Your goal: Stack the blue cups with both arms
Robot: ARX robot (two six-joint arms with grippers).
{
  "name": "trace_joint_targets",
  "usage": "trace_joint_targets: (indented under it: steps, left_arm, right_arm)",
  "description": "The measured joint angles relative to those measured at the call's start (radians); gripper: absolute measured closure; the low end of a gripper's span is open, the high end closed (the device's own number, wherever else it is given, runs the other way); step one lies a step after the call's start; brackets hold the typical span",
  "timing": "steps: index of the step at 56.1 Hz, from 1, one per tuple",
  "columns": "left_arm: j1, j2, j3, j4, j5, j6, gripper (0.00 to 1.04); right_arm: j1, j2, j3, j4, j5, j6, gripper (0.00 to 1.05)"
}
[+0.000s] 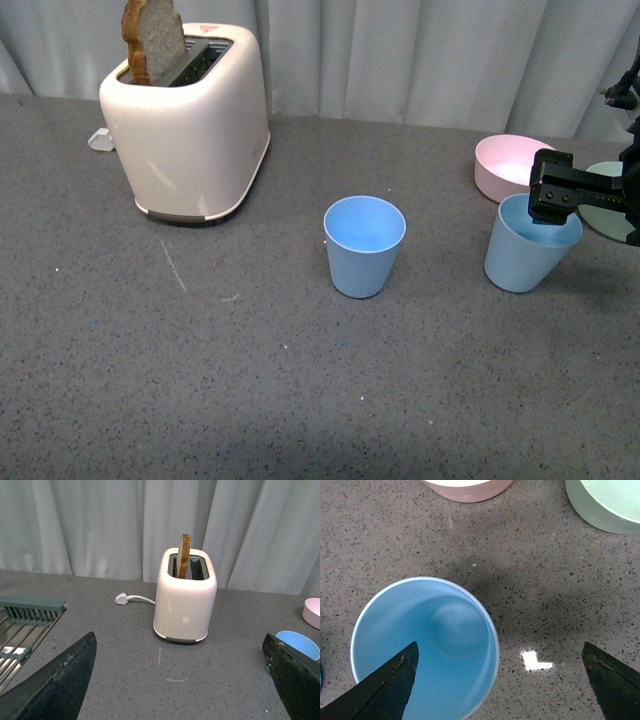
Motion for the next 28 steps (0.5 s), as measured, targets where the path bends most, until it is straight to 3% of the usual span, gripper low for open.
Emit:
trace_joint_targets:
  steps: [12, 28]
  left_arm:
    - [0.000, 0.000, 0.000, 0.000, 0.000, 0.000, 0.07]
    - [0.000, 0.000, 0.000, 0.000, 0.000, 0.000, 0.07]
  right_arm:
    - [-0.004, 0.048, 0.025, -0.005, 0.003, 0.003, 0.11]
    - [-0.011, 0.085, 0.054, -0.019, -0.006, 0.005, 0.49]
